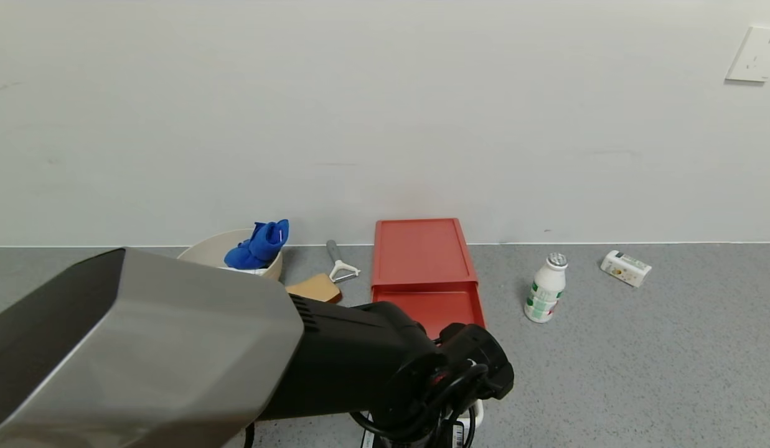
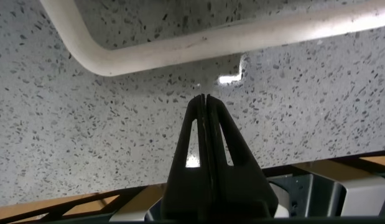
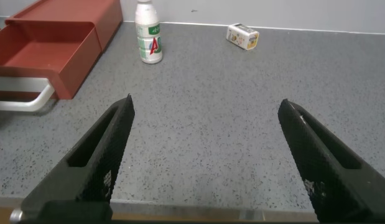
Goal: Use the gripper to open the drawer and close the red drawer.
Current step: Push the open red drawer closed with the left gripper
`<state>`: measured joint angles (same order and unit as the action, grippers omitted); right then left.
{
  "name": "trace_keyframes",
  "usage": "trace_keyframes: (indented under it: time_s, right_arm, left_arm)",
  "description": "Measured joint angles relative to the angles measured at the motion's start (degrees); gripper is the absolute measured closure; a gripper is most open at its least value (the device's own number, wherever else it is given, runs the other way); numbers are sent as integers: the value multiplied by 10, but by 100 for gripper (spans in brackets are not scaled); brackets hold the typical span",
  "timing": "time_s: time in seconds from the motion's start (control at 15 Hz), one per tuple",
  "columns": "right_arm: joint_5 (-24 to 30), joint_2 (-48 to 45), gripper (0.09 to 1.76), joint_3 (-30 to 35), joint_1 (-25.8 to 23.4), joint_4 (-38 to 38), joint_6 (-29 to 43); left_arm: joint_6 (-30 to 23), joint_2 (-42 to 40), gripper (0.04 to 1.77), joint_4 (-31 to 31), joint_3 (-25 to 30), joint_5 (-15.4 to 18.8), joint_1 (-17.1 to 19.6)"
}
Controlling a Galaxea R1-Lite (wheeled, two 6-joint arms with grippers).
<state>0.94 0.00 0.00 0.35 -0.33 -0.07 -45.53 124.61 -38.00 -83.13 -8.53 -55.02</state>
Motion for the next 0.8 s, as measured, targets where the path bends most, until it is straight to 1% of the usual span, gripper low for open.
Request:
trace_keyframes:
  time_s: [0.13, 0.33, 0.47, 0.67, 0.8]
  right_arm:
    - [0, 0, 15, 0, 0, 0, 0]
    - [0, 0, 15, 0, 0, 1, -1]
    - [0, 0, 15, 0, 0, 1, -1]
    - [0, 0, 15, 0, 0, 1, -1]
    - [0, 0, 15, 0, 0, 1, -1]
  left_arm:
    - [-4, 8, 170, 1, -8, -9, 4]
    - [-6, 16, 170, 5, -14, -36, 6]
    - [-6, 18, 170, 6, -20, -38, 7]
    - [-6, 19, 170, 8, -28, -59, 7]
    - [-4, 19, 170, 8, -37, -62, 9]
